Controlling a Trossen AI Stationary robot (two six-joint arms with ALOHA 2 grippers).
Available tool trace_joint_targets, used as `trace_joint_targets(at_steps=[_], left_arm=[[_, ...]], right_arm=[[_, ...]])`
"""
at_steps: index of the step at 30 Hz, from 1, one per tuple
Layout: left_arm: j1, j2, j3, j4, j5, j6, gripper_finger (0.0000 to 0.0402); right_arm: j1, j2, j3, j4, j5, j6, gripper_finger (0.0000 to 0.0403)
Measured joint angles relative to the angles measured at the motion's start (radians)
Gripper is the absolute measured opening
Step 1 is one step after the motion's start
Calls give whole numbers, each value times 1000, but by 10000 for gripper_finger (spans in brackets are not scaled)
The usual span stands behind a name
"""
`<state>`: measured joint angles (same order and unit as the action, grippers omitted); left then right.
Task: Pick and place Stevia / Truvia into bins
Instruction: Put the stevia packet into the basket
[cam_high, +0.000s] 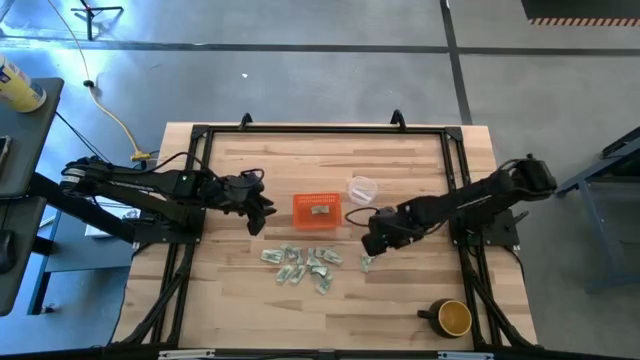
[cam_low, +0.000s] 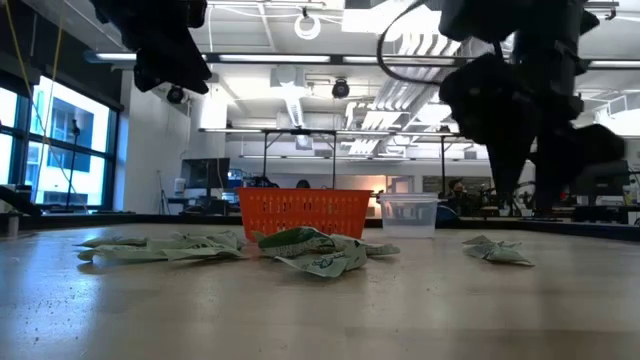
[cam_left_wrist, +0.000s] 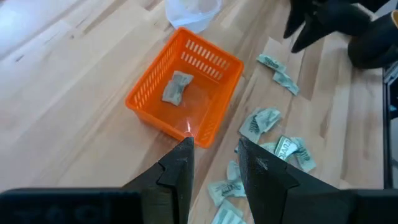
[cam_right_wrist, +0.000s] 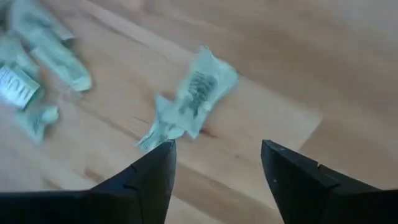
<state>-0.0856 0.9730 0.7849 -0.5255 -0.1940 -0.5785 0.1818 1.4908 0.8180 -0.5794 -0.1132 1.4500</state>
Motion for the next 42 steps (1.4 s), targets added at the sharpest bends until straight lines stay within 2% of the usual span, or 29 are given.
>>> trace_joint_targets(at_steps=[3,9,14,19,24,28,32,40,42], left_arm=[[0,0,0,0,0,5,159],[0,0,0,0,0,56,159],[8,-15,0,-4,0,106,159],[69,-30,0,-43,62,138,159],[129,-29,-2,-53,170,187,159],[160,-30,-2,-54,195,226,159],[185,-30,-2,-53,230,250,159],[192,-29,-2,-53,232,276,159],[192,-29,-2,-52,232,276,159]], right_arm=[[11,47,29,-3,36,119,227],[16,175,187,-156,107,91,215],[13,308,296,-284,78,70,208],[32,375,365,-265,90,70,207],[36,410,361,-219,81,106,207],[36,428,362,-216,88,114,199],[42,429,362,-229,118,113,159],[51,433,376,-260,177,52,17],[61,439,409,-274,230,4,9]])
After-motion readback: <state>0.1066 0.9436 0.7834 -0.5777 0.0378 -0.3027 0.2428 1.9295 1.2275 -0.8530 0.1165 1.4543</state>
